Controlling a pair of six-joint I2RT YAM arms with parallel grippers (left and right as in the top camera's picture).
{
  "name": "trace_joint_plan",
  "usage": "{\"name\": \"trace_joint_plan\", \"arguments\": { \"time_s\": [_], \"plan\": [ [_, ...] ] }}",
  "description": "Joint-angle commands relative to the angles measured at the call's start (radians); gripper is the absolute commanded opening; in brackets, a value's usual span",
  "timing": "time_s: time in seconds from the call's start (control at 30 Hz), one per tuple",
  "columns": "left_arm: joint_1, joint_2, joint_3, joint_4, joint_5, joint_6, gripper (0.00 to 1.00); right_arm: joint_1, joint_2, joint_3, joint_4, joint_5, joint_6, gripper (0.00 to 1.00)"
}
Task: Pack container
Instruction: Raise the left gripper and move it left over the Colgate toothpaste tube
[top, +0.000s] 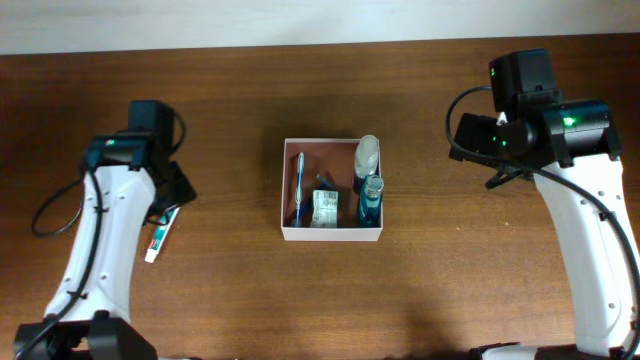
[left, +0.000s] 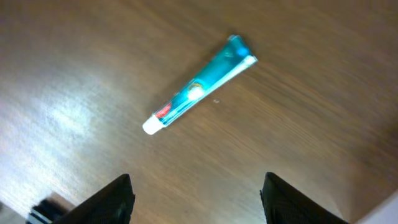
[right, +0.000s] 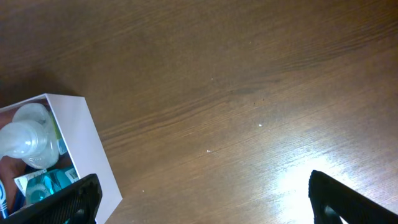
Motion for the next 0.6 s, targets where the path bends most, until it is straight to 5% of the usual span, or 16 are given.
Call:
{"name": "trace_joint_plan", "arguments": {
  "time_s": [0.0,0.33,0.57],
  "plan": [
    [0.064,-0.007,-0.084,0.040,-0.017,-0.035,0.67,-0.003,0.003,0.013,0.000,0.009,0.001,0.98],
    [0.242,-0.007,-0.386,0.303,-0.017,-0.034,0.67,-0.003,0.003,0.013,0.000,0.009,0.001,0.98],
    [0.268,-0.007,-0.441,0.405,-0.006,0.090,0.70,-0.003,0.003,0.013,0.000,0.009,0.001,0.98]
  ]
}}
